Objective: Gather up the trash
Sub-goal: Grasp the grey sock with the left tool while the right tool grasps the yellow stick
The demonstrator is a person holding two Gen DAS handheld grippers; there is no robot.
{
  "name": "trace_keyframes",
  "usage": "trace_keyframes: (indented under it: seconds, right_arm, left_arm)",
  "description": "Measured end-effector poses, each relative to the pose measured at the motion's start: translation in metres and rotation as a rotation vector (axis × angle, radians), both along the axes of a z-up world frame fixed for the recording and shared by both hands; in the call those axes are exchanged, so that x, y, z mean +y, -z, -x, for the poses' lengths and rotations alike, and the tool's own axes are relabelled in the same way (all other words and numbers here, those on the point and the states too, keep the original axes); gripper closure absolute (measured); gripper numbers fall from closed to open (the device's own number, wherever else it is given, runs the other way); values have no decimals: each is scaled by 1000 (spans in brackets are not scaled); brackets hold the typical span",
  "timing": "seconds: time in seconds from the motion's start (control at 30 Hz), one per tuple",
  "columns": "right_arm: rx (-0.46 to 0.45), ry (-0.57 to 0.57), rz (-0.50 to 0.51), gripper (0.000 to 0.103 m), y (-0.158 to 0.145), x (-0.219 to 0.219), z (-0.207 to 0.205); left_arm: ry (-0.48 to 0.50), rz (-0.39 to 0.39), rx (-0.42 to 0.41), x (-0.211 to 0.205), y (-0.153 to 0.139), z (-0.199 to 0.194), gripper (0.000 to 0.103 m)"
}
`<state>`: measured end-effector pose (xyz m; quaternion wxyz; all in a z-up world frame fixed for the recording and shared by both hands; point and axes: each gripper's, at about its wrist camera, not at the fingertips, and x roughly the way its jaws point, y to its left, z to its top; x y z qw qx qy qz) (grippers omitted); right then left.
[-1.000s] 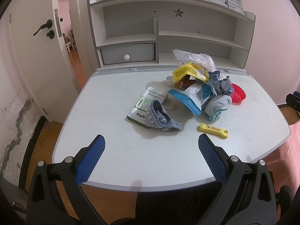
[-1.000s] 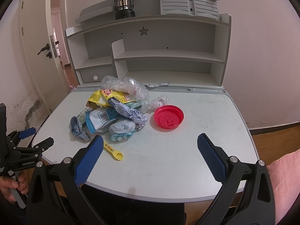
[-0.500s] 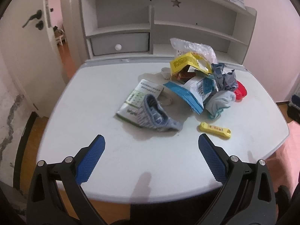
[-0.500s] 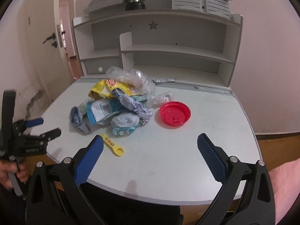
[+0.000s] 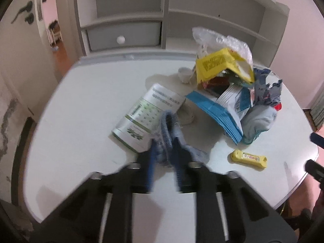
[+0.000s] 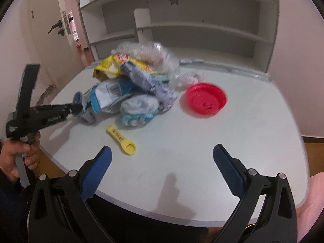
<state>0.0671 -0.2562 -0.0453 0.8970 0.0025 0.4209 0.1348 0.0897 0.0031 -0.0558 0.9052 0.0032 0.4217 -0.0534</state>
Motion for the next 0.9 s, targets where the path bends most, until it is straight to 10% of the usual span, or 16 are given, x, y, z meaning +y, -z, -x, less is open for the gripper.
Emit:
trace_keyframes:
  seconds: [0.47,0.9]
  right_arm:
    - [276,-290,216,33,26,89,-74]
    - [411,-375,315,89,33,127,-96]
  left_arm:
    - [42,69,-81,11,-38,28,96]
    - [52,72,-87,14,-43,38,96]
